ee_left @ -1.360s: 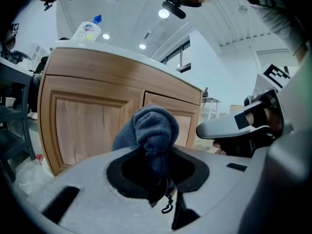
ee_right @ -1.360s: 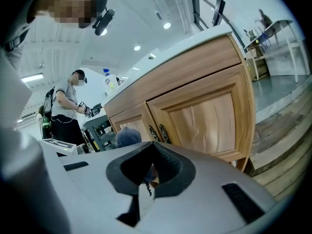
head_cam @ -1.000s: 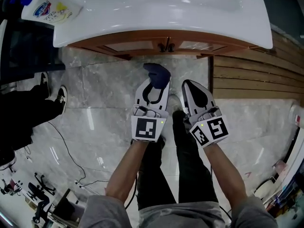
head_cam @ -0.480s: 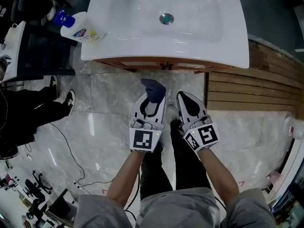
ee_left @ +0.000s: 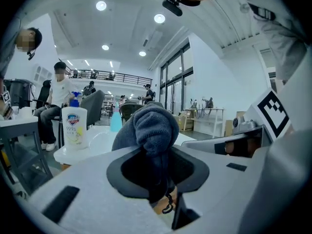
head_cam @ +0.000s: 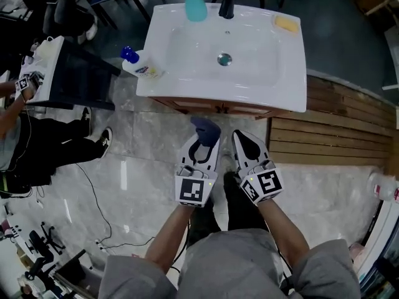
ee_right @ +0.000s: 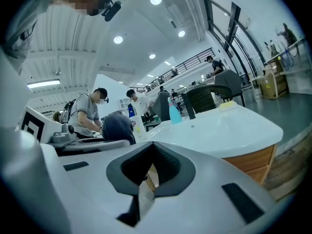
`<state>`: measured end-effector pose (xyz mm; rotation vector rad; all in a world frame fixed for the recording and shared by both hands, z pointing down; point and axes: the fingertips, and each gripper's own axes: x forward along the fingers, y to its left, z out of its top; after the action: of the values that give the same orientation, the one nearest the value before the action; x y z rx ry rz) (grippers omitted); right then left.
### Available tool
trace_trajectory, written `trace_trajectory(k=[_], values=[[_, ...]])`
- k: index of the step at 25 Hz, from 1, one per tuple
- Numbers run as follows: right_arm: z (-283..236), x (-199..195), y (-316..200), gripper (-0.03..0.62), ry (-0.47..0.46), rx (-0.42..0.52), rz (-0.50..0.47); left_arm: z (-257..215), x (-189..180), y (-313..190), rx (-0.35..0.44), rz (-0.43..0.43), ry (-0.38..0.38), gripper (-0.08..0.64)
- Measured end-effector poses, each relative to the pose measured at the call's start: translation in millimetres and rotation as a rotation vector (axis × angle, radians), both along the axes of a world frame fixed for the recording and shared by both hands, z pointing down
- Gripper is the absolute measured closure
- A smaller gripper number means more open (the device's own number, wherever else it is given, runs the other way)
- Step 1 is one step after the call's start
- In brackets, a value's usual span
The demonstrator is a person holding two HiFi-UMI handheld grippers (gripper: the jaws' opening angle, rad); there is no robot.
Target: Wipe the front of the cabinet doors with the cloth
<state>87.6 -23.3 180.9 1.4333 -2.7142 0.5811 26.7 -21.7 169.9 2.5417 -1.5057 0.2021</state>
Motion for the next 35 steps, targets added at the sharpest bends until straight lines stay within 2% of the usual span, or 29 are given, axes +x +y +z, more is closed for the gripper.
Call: trace_trajectory(k=[7,16,22,28,35], values=[[-66,-1,4,0.583,0.005,0.061,-0.02,-68,-4,4,0.077,0.004,-0.025,0.463],[-153,3,7,0.583,0.007,0.129,-0.016,-154,-5,13,0.133,0.031,-0.029,0.463],[-206,-1,19,0.583,0.025,0.207,-0.007,-206,-8,25,0.183,0.042,-0.017,0.463],[-236,-15,37,0.584,0.061,0.282,-0.012,-240,-14,36,0.263,0.066,-0.018,0.463],[-255,-26,44,0.584,0.051,0.341,-0.005,-253,-22,43,0.29,0.076,-0.021,0.463]])
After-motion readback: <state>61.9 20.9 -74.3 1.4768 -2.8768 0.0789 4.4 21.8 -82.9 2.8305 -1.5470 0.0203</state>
